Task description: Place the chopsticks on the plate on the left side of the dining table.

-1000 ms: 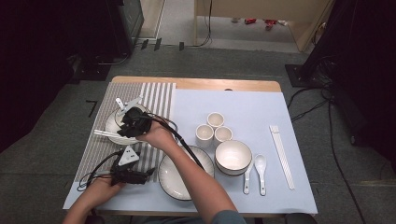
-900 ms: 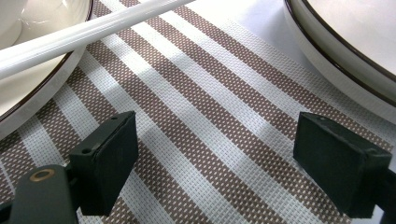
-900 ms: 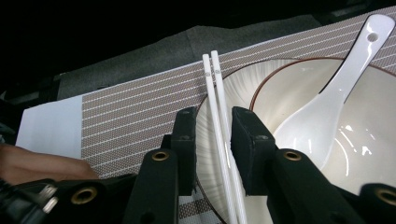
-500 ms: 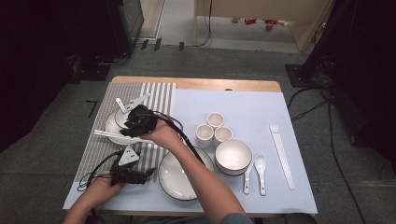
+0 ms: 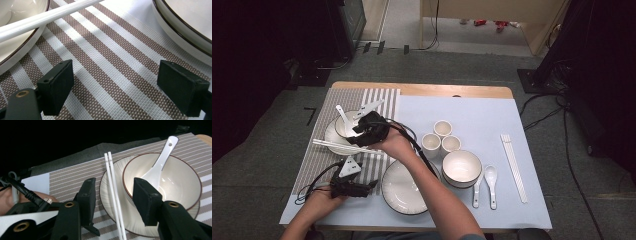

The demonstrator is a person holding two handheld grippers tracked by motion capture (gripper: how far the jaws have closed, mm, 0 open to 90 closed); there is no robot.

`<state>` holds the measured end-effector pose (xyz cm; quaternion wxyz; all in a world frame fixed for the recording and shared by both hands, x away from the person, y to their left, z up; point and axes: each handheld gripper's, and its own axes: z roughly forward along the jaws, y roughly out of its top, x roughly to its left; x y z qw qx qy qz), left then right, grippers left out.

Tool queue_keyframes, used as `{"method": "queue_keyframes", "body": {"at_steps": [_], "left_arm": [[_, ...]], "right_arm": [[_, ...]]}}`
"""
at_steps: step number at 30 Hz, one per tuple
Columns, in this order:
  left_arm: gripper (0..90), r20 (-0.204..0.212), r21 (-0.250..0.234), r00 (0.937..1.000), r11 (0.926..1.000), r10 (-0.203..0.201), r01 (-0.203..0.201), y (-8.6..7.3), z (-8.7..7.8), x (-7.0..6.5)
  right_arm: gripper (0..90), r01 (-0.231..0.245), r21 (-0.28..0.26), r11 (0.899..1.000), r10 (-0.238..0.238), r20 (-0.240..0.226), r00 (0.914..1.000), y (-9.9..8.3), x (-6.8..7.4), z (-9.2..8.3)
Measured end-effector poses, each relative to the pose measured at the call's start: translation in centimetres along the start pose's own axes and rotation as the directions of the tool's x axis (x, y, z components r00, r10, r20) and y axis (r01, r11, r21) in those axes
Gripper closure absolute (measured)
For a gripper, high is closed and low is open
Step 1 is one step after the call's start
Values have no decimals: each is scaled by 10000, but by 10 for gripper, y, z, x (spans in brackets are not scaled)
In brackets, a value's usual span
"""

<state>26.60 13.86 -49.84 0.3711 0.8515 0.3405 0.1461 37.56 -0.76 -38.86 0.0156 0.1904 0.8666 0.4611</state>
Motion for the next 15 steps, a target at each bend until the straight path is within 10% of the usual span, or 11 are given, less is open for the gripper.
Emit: {"method": "queue_keyframes", "body": {"at_steps": [15], "left_arm": [[140, 34, 13, 10000, 10000, 1, -1, 0, 0, 0]], "right_arm": [[469, 173, 27, 9998, -174, 281, 9995, -12, 2, -19]]}}
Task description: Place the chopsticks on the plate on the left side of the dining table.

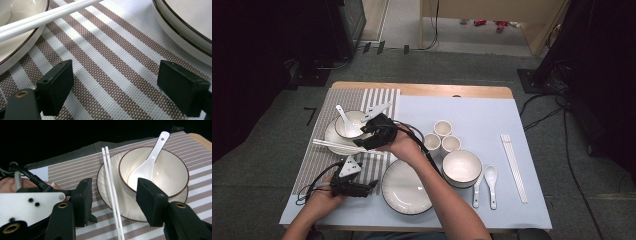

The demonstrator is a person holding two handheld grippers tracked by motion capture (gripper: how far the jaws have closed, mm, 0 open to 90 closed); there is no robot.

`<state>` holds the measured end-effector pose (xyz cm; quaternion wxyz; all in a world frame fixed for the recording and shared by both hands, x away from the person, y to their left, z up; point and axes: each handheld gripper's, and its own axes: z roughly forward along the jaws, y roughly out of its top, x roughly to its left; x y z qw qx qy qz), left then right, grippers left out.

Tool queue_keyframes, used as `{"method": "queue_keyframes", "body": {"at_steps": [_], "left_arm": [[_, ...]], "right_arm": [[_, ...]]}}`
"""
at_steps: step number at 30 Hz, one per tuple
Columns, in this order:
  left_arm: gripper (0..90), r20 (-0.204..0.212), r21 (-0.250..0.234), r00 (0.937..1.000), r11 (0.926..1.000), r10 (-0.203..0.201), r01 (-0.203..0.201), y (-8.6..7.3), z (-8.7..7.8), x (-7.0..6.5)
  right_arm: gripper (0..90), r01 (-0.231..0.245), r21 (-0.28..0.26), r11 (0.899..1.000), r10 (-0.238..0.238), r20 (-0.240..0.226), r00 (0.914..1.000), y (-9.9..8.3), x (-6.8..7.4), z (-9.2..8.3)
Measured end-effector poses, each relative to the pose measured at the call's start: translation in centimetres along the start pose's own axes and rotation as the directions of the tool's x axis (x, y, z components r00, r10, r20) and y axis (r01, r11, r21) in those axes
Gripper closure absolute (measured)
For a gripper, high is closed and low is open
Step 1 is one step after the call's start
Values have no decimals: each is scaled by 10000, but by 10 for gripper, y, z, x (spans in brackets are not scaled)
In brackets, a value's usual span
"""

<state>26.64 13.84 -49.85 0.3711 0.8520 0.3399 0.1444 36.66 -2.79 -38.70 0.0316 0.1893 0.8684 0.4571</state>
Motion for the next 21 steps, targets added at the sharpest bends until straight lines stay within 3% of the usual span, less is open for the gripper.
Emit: {"method": "queue_keyframes", "body": {"at_steps": [7, 21], "left_arm": [[140, 0, -13, 10000, 10000, -17, 17, 0, 0, 0], [140, -12, -17, 10000, 10000, -4, 4, 0, 0, 0]], "right_arm": [[410, -222, 153, 9996, 224, -145, 9996, -6, -4, -8], [325, -643, -109, 9979, 644, 86, 9979, -14, -9, -28]]}}
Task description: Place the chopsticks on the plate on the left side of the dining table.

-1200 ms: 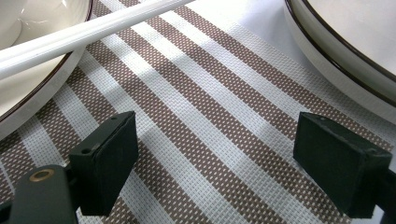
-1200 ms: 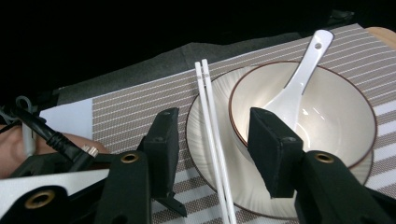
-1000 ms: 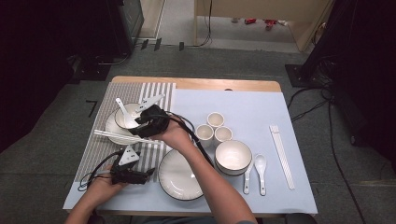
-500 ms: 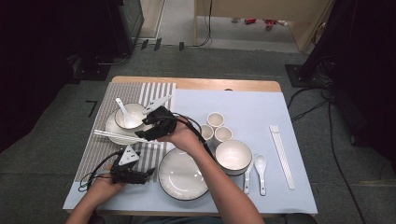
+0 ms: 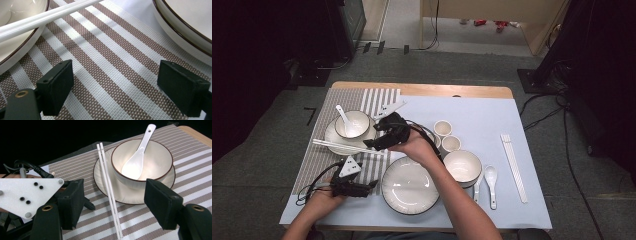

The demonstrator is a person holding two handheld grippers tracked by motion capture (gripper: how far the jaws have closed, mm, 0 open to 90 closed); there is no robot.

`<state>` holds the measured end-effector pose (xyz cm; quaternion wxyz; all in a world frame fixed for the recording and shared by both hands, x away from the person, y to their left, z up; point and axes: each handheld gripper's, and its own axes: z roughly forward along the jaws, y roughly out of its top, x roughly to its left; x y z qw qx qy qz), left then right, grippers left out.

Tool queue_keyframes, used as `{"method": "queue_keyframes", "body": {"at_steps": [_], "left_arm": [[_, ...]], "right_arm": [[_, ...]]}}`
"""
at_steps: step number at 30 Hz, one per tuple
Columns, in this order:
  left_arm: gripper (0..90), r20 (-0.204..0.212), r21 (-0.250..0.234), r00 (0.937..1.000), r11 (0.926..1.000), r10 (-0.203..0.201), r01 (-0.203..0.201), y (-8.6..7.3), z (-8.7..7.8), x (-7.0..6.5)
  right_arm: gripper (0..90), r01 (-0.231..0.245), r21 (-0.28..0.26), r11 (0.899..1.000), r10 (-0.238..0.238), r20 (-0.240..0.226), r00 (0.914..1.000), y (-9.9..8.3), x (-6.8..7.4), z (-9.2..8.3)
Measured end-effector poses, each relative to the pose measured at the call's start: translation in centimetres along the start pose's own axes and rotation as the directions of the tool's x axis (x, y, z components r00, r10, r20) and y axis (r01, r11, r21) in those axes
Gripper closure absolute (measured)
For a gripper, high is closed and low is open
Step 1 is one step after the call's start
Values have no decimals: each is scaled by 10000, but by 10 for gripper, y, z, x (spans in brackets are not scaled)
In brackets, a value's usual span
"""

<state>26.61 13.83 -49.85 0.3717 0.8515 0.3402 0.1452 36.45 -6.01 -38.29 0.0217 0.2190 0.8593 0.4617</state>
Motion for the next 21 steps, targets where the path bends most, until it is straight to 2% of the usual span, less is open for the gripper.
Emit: {"method": "queue_keyframes", "body": {"at_steps": [9, 12, 21], "left_arm": [[140, -24, 8, 10000, 10000, 16, -16, 0, 0, 0], [140, -25, 20, 10000, 10000, 25, -25, 0, 0, 0], [140, -13, 17, 10000, 10000, 6, -6, 0, 0, 0]], "right_arm": [[294, 131, 2, 9999, -131, 298, 9995, -6, 2, -10], [286, 134, -87, 9999, -132, 175, 9998, -7, 3, -14], [277, 240, 28, 9997, -241, 585, 9980, -14, 2, -22]]}}
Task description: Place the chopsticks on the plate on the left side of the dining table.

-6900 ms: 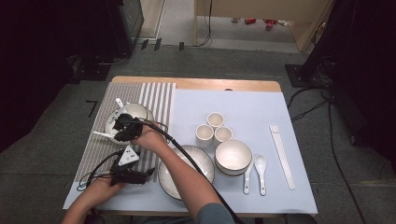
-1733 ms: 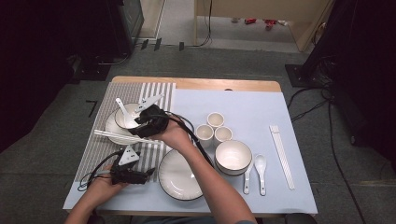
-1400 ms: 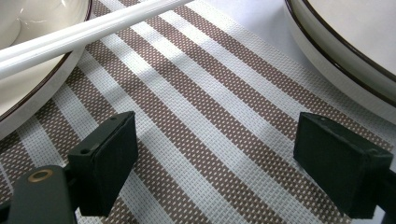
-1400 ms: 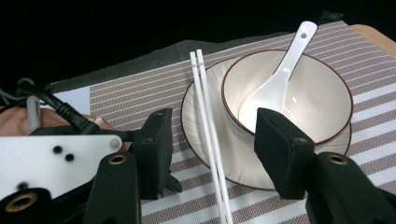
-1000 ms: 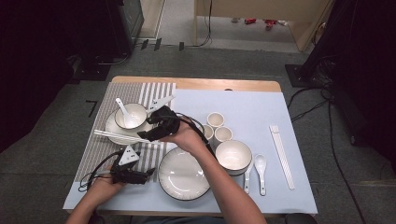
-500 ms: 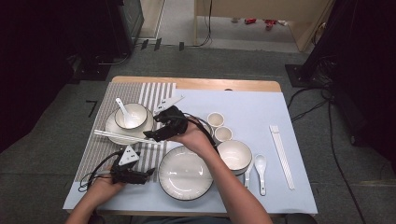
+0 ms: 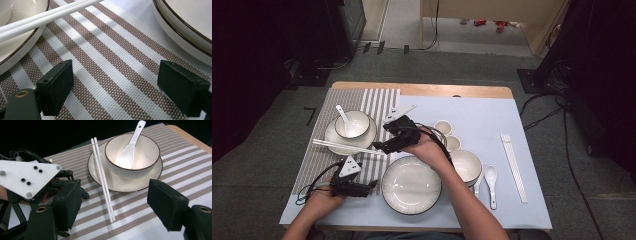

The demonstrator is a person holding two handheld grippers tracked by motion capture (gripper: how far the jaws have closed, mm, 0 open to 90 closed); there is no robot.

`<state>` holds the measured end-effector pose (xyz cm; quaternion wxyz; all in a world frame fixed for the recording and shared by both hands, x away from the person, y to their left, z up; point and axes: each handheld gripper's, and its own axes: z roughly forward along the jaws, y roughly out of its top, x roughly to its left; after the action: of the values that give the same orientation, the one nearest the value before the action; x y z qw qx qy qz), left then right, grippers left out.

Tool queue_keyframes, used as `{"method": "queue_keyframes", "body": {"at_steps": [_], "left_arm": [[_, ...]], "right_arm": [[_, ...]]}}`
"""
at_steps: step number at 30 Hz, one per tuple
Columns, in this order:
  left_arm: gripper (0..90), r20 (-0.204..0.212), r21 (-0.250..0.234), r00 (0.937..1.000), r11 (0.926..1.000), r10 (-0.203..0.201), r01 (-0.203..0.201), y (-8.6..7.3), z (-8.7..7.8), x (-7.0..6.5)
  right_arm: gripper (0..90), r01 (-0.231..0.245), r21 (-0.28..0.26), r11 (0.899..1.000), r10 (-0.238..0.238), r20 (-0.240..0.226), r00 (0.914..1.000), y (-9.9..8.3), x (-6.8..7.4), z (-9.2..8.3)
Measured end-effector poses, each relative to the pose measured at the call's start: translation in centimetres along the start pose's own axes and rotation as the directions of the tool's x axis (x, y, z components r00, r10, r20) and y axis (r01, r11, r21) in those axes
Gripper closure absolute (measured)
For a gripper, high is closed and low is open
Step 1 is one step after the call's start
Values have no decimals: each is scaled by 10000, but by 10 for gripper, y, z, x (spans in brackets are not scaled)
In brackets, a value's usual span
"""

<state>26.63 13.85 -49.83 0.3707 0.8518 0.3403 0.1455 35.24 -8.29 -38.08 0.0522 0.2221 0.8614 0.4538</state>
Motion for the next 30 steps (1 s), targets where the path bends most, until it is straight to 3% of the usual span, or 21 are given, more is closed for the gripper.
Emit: {"method": "queue_keyframes", "body": {"at_steps": [11, 30], "left_arm": [[140, 22, -8, 10000, 10000, -36, 36, 0, 0, 0], [140, 19, -18, 10000, 10000, -30, 30, 0, 0, 0]], "right_arm": [[257, -48, 71, 10000, 45, 359, 9993, -8, -7, -13], [260, -120, -22, 9999, 121, 453, 9989, -22, -16, -32]]}}
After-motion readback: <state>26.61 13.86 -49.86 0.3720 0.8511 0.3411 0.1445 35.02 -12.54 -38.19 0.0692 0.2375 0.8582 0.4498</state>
